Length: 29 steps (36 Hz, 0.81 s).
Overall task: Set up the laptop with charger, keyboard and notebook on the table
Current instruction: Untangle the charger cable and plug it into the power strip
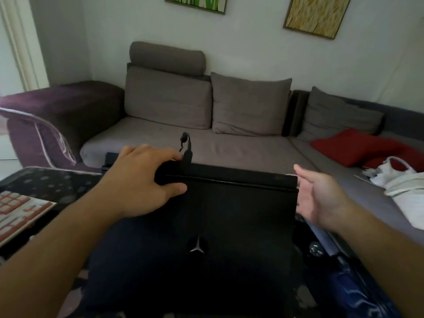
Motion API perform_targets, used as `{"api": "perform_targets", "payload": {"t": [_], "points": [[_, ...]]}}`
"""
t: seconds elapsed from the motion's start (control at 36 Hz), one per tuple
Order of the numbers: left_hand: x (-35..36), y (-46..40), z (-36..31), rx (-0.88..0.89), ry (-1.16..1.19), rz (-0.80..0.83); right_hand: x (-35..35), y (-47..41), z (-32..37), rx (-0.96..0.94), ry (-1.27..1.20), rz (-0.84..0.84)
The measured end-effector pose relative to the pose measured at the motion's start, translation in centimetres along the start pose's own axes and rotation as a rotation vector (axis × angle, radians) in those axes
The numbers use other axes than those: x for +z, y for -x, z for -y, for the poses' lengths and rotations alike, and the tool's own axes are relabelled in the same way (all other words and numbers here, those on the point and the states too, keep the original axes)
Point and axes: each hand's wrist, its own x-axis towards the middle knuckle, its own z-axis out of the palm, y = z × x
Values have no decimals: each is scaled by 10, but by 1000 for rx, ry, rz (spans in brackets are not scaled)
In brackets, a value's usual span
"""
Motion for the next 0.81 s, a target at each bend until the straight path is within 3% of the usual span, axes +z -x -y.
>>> {"api": "perform_targets", "payload": {"t": [0.11, 0.22, 0.36, 0.61, 0.75, 0.81], "points": [[18, -29, 11, -67, 28, 96, 21, -5, -36, 23, -131, 61], [42, -56, 26, -200, 109, 269, 39, -18, -59, 104, -31, -50], [76, -77, 49, -179, 151, 443, 49, -30, -74, 42, 402, -191], [115, -83, 71, -286, 172, 533, 28, -45, -89, -45, 1023, -249], [130, -82, 78, -296, 184, 536, 19, -48, -94, -134, 1254, -349], [134, -82, 81, -308, 200, 530, 17, -47, -90, -74, 1330, -331]]}}
